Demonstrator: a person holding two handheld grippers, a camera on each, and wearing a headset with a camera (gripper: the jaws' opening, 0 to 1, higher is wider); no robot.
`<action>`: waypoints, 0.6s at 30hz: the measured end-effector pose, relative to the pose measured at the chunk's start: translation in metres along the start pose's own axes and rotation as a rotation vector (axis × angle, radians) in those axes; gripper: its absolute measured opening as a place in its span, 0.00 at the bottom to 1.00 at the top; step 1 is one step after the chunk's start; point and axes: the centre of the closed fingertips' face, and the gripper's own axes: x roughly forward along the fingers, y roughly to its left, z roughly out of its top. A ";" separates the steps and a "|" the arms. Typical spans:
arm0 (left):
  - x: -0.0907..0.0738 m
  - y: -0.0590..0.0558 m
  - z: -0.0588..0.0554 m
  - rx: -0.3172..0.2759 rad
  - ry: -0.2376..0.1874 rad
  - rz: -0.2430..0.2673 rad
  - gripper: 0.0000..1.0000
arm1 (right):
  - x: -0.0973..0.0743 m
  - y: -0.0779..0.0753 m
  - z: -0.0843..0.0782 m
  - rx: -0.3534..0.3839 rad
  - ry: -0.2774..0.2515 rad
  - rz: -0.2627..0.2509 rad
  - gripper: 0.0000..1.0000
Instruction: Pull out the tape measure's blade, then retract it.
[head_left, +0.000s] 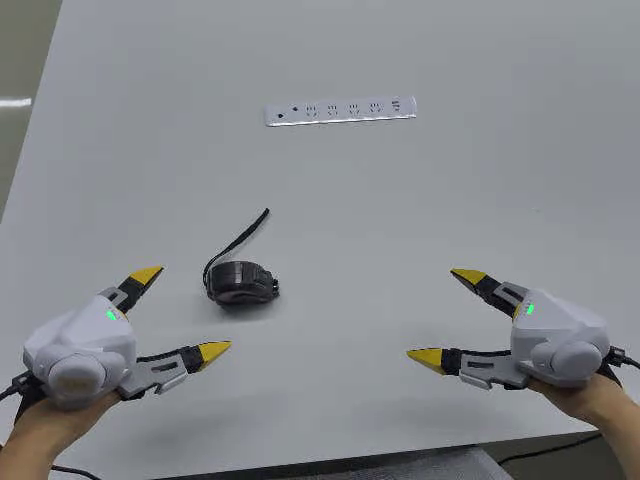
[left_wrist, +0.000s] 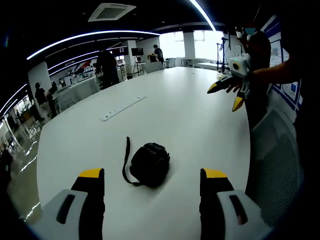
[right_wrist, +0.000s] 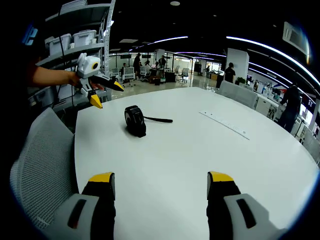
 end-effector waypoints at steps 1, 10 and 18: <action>0.001 0.000 -0.001 0.006 0.004 -0.005 0.75 | 0.001 0.000 0.000 -0.007 0.002 0.007 0.76; 0.014 0.006 -0.007 0.060 0.051 -0.055 0.68 | 0.015 0.000 0.001 -0.068 0.016 0.085 0.68; 0.027 0.009 -0.003 0.092 0.069 -0.100 0.66 | 0.027 0.001 0.003 -0.095 0.007 0.149 0.66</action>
